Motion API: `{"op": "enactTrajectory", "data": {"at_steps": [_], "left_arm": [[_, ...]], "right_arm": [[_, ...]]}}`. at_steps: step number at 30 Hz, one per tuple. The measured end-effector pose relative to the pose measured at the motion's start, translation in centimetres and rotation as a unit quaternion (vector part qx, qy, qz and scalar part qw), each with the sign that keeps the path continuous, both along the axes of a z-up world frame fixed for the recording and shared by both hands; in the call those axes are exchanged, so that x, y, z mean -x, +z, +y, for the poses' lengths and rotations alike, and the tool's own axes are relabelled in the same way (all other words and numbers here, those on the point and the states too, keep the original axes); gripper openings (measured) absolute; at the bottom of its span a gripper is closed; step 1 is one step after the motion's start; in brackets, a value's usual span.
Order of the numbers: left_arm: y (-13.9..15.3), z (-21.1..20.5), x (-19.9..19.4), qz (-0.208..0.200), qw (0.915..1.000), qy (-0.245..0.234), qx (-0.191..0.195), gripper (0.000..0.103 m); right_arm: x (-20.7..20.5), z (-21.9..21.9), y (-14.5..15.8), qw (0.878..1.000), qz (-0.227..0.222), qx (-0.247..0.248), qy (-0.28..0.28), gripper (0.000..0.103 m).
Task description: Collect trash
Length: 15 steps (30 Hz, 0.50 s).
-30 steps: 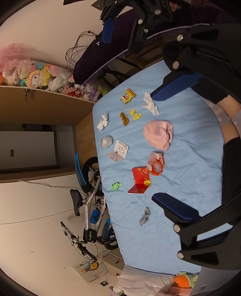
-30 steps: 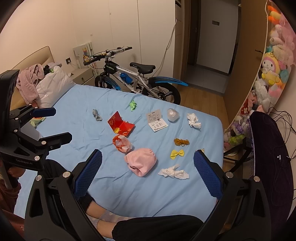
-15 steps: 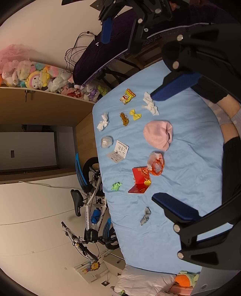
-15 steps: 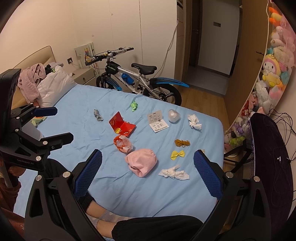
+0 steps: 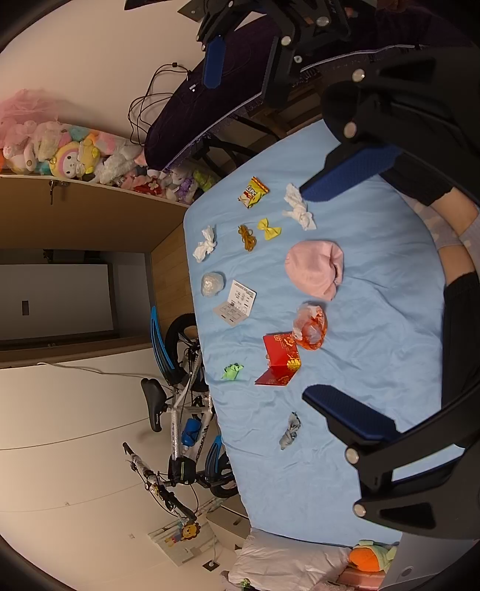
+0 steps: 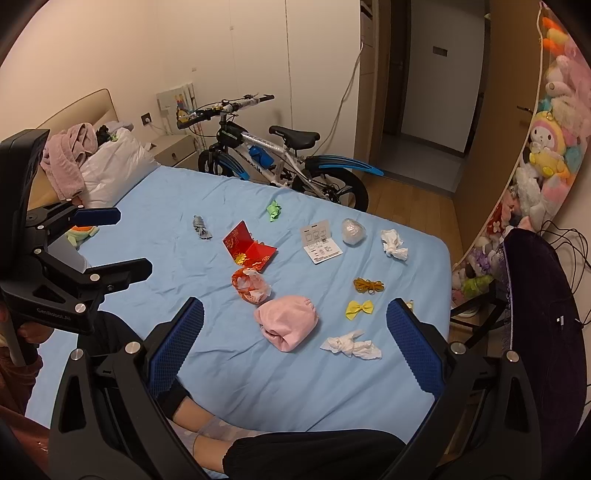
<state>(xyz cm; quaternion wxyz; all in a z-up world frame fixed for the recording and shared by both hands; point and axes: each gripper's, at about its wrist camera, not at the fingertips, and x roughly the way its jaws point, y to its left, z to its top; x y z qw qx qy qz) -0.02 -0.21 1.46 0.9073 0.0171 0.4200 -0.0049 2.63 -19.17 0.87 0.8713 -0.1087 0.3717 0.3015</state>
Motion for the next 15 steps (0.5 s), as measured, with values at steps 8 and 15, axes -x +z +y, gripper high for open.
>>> {"op": "enactTrajectory", "data": {"at_steps": [8, 15], "left_arm": [[0.31, -0.24, -0.13, 0.001, 1.0000, -0.002, 0.001, 0.099], [0.04, -0.53, -0.14, 0.005, 1.0000, -0.005, 0.001, 0.099]], "right_arm": [[0.00, -0.44, -0.18, 1.000, 0.002, -0.003, -0.003, 0.096], [-0.09, -0.97, -0.64, 1.000, 0.008, -0.004, -0.008, 0.096]]}}
